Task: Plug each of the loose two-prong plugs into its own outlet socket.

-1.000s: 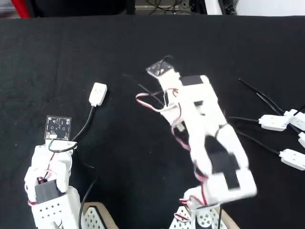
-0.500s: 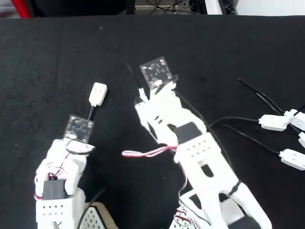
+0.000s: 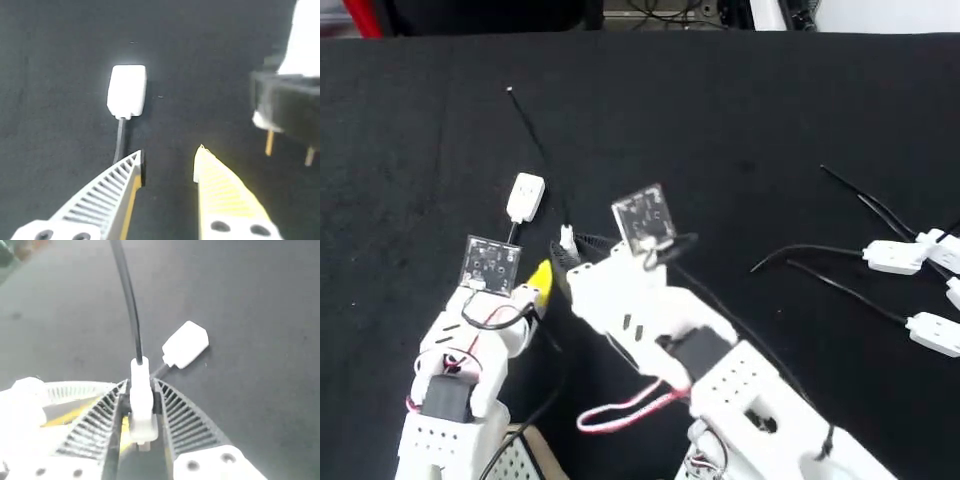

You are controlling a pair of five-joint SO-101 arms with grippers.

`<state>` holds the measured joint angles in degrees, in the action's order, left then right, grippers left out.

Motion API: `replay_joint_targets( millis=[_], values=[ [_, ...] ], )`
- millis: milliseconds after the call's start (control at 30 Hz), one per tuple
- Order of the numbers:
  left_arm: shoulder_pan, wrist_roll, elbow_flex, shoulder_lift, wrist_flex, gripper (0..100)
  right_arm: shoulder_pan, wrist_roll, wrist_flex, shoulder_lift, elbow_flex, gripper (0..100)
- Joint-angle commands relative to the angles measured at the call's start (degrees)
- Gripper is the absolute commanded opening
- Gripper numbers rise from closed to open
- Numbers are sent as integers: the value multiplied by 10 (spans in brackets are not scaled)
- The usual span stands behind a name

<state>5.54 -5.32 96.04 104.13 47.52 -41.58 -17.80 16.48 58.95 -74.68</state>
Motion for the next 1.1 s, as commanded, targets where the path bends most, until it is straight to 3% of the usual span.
replay_joint_targets(
  millis=[0,233,467,767,1067],
  values=[
    [34,10,-16,4,21,181,-5,-6,-13,73,-11,12],
    [81,18,-64,5,11,183,-7,-6,-14,142,-56,12],
    [86,53,-75,4,-21,184,-7,-7,-13,147,-66,12],
    [12,84,-53,4,-92,185,-27,-4,41,142,-54,12],
    [8,85,-53,4,-94,185,-31,27,111,142,-22,12]
  ],
)
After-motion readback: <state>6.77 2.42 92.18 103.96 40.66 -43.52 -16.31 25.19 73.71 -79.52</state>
